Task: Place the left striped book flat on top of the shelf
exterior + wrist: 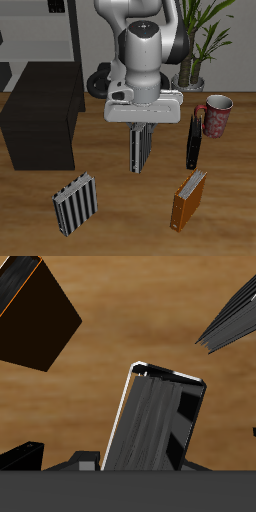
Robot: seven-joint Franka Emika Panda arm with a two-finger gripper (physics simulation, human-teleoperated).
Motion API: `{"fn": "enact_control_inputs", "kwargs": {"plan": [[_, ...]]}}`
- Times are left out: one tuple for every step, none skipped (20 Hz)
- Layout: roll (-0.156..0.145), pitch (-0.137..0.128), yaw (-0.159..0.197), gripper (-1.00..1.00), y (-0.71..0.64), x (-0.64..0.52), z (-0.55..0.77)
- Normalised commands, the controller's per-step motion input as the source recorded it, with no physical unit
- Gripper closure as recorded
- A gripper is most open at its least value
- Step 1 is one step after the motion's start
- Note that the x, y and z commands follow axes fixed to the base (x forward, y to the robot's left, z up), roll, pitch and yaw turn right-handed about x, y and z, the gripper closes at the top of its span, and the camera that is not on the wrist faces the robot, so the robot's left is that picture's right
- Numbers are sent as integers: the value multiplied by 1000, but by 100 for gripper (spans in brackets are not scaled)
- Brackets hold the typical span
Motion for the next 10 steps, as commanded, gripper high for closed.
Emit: {"fn": "enact_control_inputs", "kwargs": {"plan": [[0, 0, 0, 100, -129, 31, 45], [-57, -122, 75, 100, -313, -448, 553], [13, -86, -22, 100, -461, -591, 625], [0, 0, 0, 100, -76, 23, 16], [-35, -15, -21, 100, -317, -131, 185], [-43, -113, 79, 100, -285, -511, 398], [-34, -105, 79, 100, -265, -391, 340], [-34, -13, -12, 100, -253, -163, 149], [1, -144, 65, 100, -356, -736, 635], [22, -38, -7, 100, -269, -490, 394]]}}
